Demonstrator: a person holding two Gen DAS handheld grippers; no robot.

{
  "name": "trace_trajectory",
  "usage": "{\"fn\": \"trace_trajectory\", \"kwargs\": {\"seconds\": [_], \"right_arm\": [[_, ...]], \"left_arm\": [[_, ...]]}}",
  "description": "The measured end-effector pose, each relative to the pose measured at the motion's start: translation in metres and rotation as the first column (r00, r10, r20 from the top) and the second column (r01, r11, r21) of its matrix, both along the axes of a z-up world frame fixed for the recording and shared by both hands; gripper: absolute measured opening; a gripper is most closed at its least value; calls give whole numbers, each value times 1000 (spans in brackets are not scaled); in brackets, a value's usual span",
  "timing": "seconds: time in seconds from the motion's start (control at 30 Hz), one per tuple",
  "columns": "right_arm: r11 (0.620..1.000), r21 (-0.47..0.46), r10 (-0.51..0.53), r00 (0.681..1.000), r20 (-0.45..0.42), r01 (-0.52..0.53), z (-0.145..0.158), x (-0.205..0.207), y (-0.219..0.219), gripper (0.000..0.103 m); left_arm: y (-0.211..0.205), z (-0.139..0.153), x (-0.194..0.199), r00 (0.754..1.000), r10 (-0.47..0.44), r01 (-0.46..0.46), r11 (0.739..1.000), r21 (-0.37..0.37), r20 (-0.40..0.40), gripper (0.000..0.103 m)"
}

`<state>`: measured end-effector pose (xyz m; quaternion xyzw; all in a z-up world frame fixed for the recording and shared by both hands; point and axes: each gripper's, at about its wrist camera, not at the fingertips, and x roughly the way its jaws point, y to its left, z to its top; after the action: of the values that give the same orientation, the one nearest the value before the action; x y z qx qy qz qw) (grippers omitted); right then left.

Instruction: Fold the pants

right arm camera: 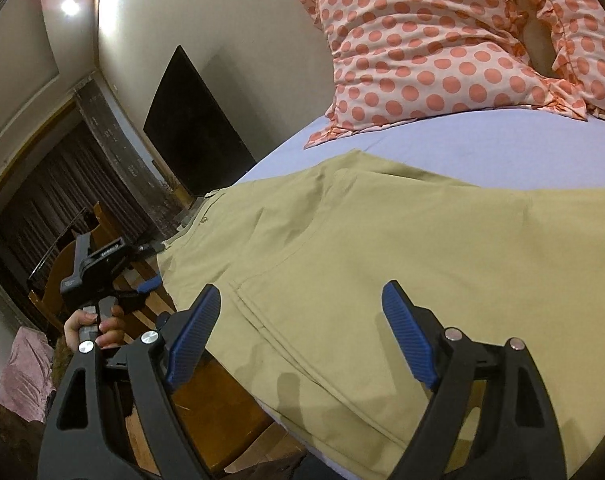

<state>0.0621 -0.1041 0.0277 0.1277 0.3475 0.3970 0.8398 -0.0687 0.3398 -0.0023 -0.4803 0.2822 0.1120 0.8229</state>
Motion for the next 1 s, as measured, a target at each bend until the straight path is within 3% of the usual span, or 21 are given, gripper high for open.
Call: {"fn": "trace_trajectory", "kwargs": {"seconds": [0.07, 0.37, 0.5, 0.6, 0.73, 0.87, 0.93, 0.97, 1.0], "right_arm": [[1000, 3, 0, 1000, 0, 0, 0, 2, 0, 85], [999, 25, -20, 999, -36, 21, -9, 5, -10, 88], [999, 28, -31, 998, -48, 32, -13, 6, -13, 88], [999, 36, -36, 998, -54, 38, -14, 6, -16, 88], [998, 48, -35, 998, -51, 38, -13, 4, -20, 88], [997, 61, -40, 999, -37, 42, -11, 2, -27, 88], [996, 70, -46, 998, -35, 49, -10, 1, -32, 88], [996, 73, -51, 998, -34, 53, -10, 1, -34, 88], [995, 78, -58, 998, -32, 61, -9, 1, -38, 88]], "left_arm": [[-7, -5, 4, 999, -32, 31, 999, -31, -7, 68], [-18, 10, 14, 998, -39, 41, 999, 30, -53, 75], [-20, 13, 12, 997, -76, 76, 996, -40, 11, 74], [-21, 12, 22, 995, -101, 101, 995, -28, -9, 74], [-2, 6, 28, 999, -53, 53, 997, -58, 15, 69], [32, -1, 41, 1000, 12, -11, 997, -80, 6, 52], [39, 0, 50, 1000, 23, -24, 998, -60, -17, 34], [39, 2, 55, 999, 20, -21, 1000, -20, -47, 17], [35, 7, 60, 997, 19, -16, 999, 41, -72, 11]]}}
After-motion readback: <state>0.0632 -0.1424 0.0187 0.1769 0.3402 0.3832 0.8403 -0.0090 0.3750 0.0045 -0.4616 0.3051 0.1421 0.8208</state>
